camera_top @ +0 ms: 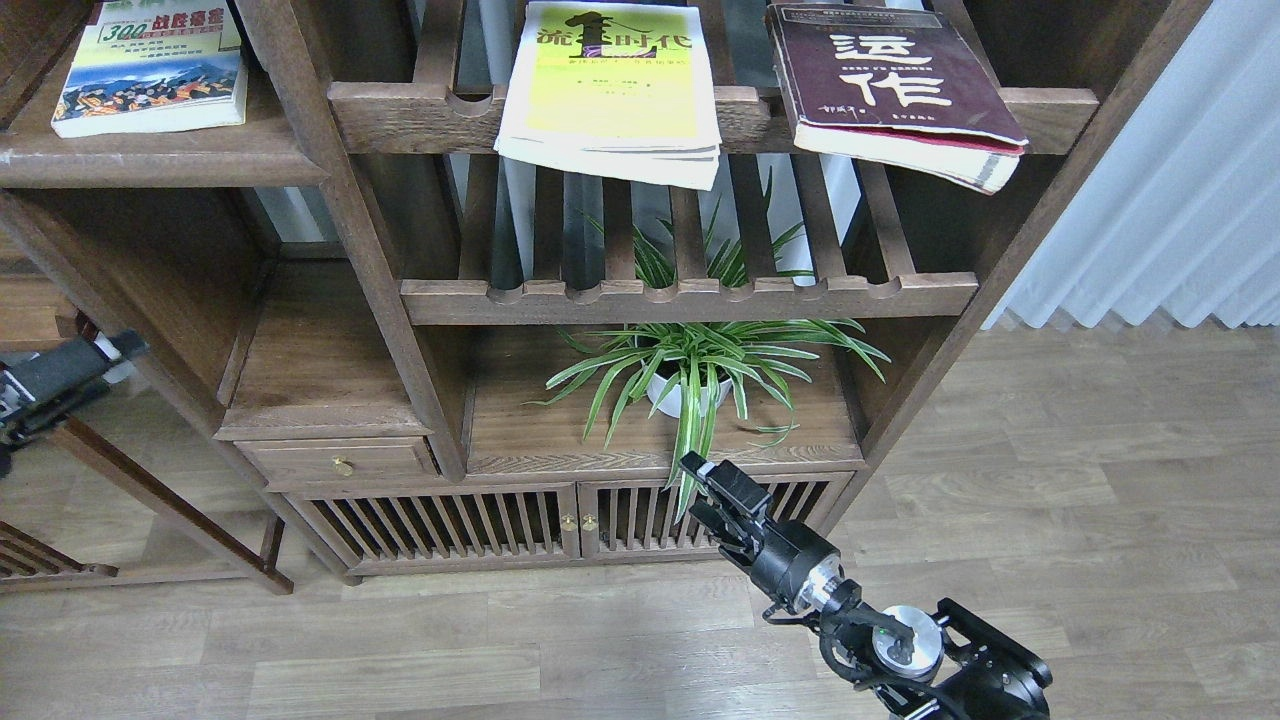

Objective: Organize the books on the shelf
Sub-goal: 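Withdraw the left gripper down from the side shelf, then reach the right gripper up to the maroon book on the top shelf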

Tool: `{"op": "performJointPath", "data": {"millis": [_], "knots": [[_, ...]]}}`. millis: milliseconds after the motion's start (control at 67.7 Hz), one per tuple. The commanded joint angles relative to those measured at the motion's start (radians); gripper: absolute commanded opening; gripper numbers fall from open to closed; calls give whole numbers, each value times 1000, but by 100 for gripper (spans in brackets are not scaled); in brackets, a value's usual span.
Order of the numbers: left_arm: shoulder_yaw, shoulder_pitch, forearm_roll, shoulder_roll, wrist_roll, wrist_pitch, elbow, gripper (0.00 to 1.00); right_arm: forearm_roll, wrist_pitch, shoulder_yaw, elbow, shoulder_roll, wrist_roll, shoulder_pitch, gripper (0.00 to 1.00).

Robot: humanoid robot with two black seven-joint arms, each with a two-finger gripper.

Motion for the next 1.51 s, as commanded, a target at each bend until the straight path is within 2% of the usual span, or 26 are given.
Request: {"op": "performJointPath", "data": {"millis": [0, 192, 428, 561, 901, 1492], "knots": [[0, 29, 0, -45, 0, 0, 15, 98, 1, 0, 7, 89, -46, 2, -1, 99], [-5, 63, 0, -96, 0, 0, 47, 98, 3, 0, 99, 180, -86, 0, -11, 99], [-29, 91, 1, -124, 0, 0, 50, 98, 7, 0, 173, 194, -107, 0, -19, 98], [-29, 94, 0, -131, -3, 0, 69, 98, 9, 0, 222, 249, -148, -1, -18, 96], [-48, 103, 0, -151, -3, 0, 90, 98, 44, 0, 277, 326, -245, 0, -13, 97], [-57, 104, 1, -174, -1, 0, 116, 98, 44, 0, 312, 407, -291, 2, 4, 96]]}}
